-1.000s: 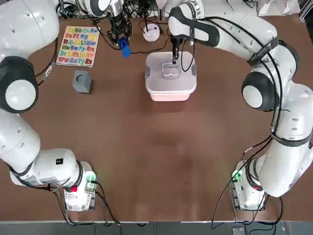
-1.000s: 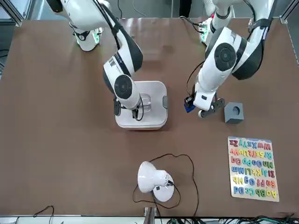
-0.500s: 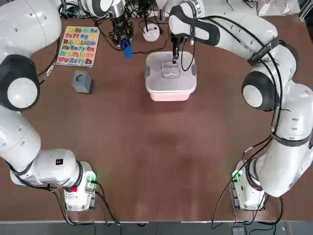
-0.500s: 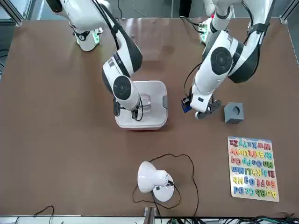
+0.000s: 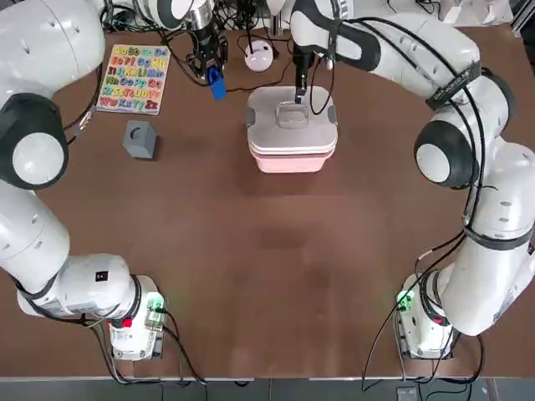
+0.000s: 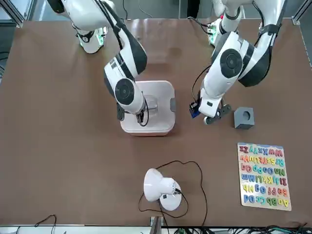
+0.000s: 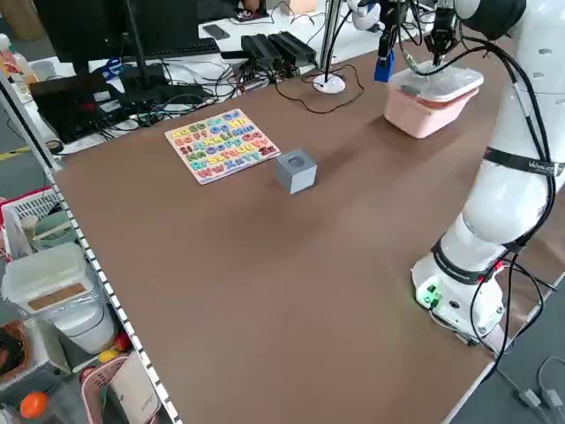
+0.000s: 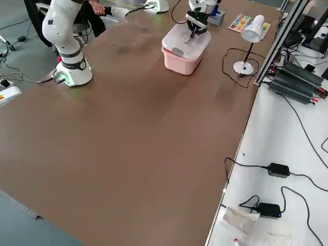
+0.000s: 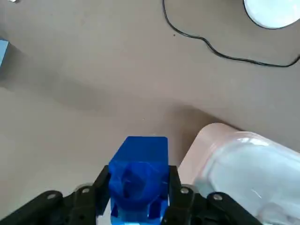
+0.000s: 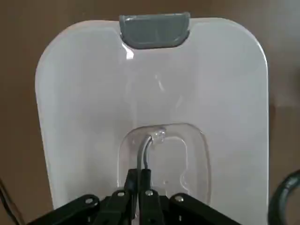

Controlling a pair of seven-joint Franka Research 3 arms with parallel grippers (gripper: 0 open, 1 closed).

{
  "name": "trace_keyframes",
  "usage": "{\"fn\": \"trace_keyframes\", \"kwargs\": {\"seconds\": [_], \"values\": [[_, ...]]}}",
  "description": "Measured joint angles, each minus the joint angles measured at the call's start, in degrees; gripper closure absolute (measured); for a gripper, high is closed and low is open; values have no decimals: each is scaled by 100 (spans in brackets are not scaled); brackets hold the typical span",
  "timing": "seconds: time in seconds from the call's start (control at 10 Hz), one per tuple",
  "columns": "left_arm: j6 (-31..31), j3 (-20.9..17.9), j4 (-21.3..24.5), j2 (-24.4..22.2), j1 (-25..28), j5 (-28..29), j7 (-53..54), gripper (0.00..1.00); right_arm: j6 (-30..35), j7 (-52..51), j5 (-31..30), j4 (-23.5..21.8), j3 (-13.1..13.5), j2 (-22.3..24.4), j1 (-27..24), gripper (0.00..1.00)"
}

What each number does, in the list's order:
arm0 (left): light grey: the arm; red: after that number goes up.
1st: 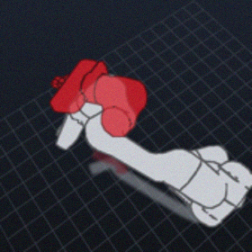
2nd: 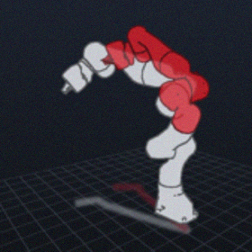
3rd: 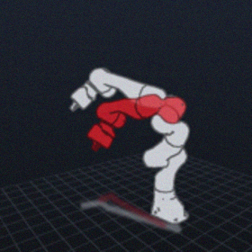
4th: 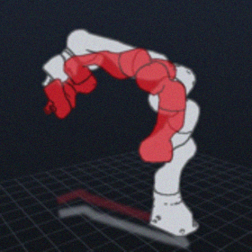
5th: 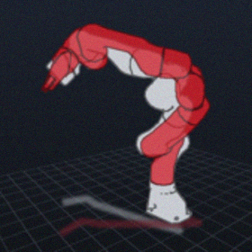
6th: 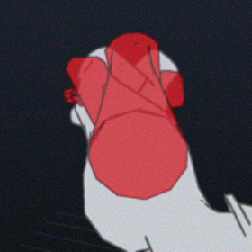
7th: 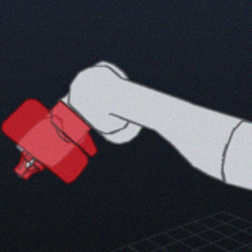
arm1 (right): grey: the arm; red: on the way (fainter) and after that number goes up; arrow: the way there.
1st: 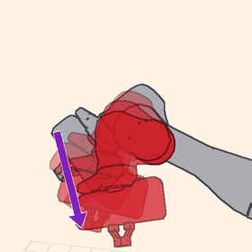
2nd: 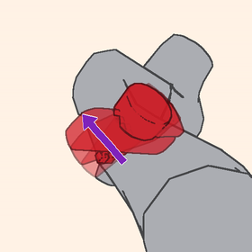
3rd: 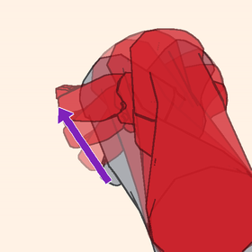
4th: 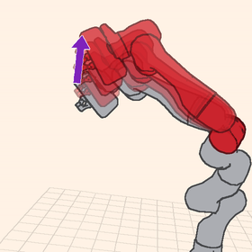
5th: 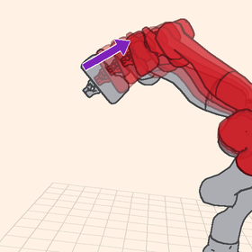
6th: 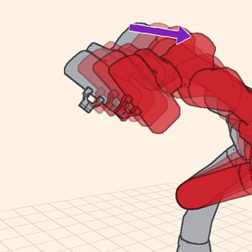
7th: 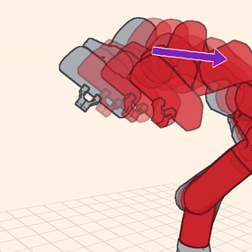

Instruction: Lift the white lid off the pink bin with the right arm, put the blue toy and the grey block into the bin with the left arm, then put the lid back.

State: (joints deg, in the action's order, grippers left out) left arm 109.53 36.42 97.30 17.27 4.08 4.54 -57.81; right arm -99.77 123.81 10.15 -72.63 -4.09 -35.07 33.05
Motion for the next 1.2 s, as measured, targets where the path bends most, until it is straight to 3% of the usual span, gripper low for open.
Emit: {"fn": "trace_keyframes", "kwargs": {"seconds": [0.6,1.0,1.2], "values": [[13,11,-43,5,-83,-4,-306,49,607,-789,6,66,43,540,-97,95],[174,21,-461,336,-869,-17,-1145,49,990,-1674,-60,77,90,868,-606,95],[551,18,-506,581,-1232,-14,-1530,49,1116,-2182,-150,76,106,908,-917,95]]}}
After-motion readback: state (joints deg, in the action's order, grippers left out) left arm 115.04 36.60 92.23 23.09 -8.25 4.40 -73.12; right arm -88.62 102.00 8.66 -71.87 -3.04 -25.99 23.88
